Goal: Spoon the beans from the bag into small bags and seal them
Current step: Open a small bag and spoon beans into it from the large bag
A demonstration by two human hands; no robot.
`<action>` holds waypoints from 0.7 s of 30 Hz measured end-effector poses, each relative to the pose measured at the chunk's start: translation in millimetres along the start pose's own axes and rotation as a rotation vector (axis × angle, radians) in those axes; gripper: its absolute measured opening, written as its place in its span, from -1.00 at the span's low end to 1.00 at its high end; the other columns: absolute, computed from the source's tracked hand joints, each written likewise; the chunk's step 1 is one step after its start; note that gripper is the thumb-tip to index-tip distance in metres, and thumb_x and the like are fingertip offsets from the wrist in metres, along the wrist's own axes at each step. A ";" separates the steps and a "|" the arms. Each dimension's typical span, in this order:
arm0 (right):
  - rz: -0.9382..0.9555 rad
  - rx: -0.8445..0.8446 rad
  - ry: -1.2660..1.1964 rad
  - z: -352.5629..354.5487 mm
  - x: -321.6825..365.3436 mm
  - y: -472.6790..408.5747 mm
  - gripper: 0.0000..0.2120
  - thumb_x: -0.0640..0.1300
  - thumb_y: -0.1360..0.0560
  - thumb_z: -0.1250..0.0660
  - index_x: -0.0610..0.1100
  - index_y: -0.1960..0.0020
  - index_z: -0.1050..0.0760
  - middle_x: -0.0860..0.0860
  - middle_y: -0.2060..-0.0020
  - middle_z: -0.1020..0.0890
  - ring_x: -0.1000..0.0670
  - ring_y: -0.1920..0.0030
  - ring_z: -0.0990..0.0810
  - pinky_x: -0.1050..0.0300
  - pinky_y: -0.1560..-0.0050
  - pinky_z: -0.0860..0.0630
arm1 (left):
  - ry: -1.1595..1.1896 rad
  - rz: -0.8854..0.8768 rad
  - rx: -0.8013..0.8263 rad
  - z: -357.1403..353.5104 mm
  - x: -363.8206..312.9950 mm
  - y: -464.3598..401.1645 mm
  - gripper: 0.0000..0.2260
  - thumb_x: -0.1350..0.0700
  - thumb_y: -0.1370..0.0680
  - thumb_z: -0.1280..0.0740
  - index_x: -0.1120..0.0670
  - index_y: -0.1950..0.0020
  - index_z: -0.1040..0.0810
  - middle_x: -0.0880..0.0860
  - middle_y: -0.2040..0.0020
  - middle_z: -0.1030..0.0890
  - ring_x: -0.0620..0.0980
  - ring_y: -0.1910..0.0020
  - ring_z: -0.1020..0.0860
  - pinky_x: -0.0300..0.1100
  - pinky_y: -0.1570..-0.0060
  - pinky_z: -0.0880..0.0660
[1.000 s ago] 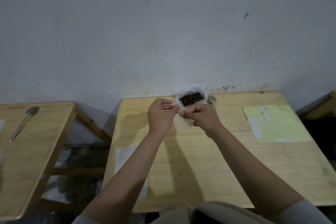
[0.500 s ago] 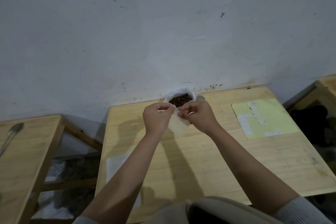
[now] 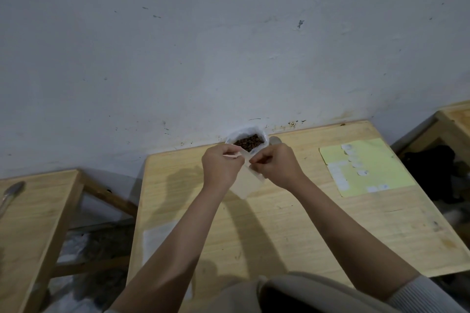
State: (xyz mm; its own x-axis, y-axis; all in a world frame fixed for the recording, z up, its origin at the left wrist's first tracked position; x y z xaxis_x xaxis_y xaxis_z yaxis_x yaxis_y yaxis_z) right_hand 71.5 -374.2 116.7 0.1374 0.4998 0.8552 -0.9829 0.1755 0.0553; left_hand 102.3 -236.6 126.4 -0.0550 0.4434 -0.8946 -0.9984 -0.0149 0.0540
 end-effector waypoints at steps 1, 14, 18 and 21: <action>-0.007 -0.012 -0.012 0.7 -1.8 -0.6 -0.93 -0.32 -0.36 -0.47 -0.23 0.16 -0.68 0.03 0.35 -0.61 0.31 0.40 -0.54 0.52 0.35 -0.40 | -0.006 0.006 0.001 -0.6 0.5 -0.3 -0.81 0.32 -0.37 -0.42 0.03 0.19 -0.62 -0.12 0.24 -0.57 -0.12 0.18 -0.57 -0.43 0.20 -0.45; 0.170 -0.221 0.045 -17.6 -3.2 7.6 -0.88 -0.37 -0.38 -0.39 -0.24 0.15 -0.67 -0.13 0.25 -0.69 -0.05 0.27 -0.63 0.13 0.20 -0.55 | -0.128 -0.068 -0.057 -6.4 0.5 3.7 -0.85 0.36 -0.39 -0.33 0.15 0.16 -0.62 0.00 0.17 -0.60 -0.09 0.20 -0.54 -0.58 0.27 -0.34; 0.097 -0.097 -0.025 -13.6 -3.7 11.3 -0.91 -0.31 -0.41 -0.43 -0.22 0.10 -0.67 -0.06 0.25 -0.68 0.11 0.34 -0.56 0.37 0.26 -0.49 | -0.075 -0.009 -0.017 -0.3 7.0 4.4 -0.90 0.24 -0.42 -0.42 0.06 0.12 -0.60 -0.04 0.13 -0.60 -0.13 0.13 -0.56 -0.54 0.23 -0.39; 0.012 -0.066 -0.093 -13.8 -5.3 13.7 -0.93 -0.29 -0.40 -0.45 -0.20 0.12 -0.67 -0.03 0.31 -0.66 0.10 0.37 -0.59 0.27 0.27 -0.55 | -0.019 0.076 0.033 -0.7 9.6 6.0 -0.80 0.28 -0.38 -0.46 0.00 0.12 -0.58 -0.09 0.19 -0.57 -0.02 0.08 -0.61 -0.14 0.07 -0.58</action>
State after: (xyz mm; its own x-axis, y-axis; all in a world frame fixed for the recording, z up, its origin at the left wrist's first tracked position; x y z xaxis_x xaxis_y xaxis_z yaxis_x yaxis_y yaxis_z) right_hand 59.0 -362.8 105.9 0.1106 0.4223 0.8997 -0.9738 0.2272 0.0131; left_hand 95.8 -233.1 117.8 -0.1305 0.4592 -0.8787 -0.9904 -0.0200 0.1367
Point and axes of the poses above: each hand's wrist, its own y-axis away from the middle knuckle, its own z-axis out of the back of the hand, x = y × z, the point moved 1 cm from there along -y, towards the middle knuckle
